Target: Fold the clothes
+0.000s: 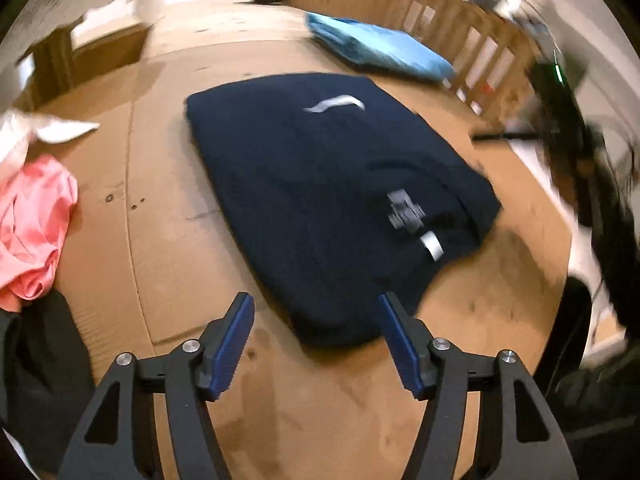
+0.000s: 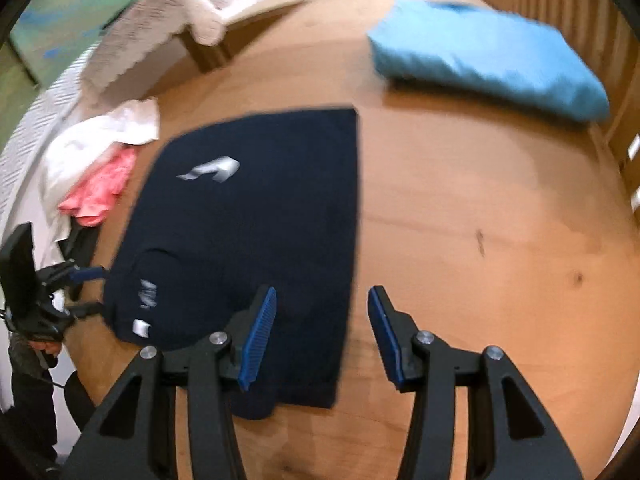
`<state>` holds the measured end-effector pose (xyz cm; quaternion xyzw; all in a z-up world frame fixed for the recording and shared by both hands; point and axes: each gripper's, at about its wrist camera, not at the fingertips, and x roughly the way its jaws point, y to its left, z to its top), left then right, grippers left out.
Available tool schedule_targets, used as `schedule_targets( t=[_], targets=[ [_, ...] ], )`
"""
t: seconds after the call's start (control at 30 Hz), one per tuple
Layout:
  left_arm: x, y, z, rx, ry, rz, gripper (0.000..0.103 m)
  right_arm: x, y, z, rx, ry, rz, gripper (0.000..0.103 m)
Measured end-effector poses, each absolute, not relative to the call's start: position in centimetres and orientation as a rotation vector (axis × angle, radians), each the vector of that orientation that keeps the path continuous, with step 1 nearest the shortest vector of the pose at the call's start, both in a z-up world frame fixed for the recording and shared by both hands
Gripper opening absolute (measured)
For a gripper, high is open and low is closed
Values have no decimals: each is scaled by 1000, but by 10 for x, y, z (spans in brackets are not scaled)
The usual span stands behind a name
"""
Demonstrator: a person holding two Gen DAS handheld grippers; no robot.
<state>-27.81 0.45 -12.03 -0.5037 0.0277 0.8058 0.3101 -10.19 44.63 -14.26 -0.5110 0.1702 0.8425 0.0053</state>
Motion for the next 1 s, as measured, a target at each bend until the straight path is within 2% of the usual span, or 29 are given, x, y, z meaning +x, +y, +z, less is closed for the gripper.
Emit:
schedule_targets(
  t=[0.1, 0.3, 0.43, 0.67, 0.8, 0.9, 1.0],
  targets=[
    [-294, 5, -127, -1386, -19, 2140, 64, -93, 447, -154, -1628, 654, 2631, 49],
    [-295, 15, -127, -1367, -63, 2182, 68, -96, 436, -164, -1614, 695, 2714, 57],
    [-294, 22, -129, -1359, -64, 2195, 75, -105, 416, -166, -1620, 497, 2738, 60],
    [-295, 27, -130, -1358, -48, 2215, 76, -116, 384, -170, -1614, 141, 2747, 60],
    [-292, 35, -131, -1353, 37, 2222, 77, -111, 386, -167, -1644, 120, 2743, 56],
    [-297, 29, -128, -1362, 1, 2184, 77, -107, 394, -160, -1677, 99, 2658, 56],
    [-311, 15, -117, -1341, 25, 2227, 77, -104, 386, -134, -1510, -57, 2679, 55]
  ],
)
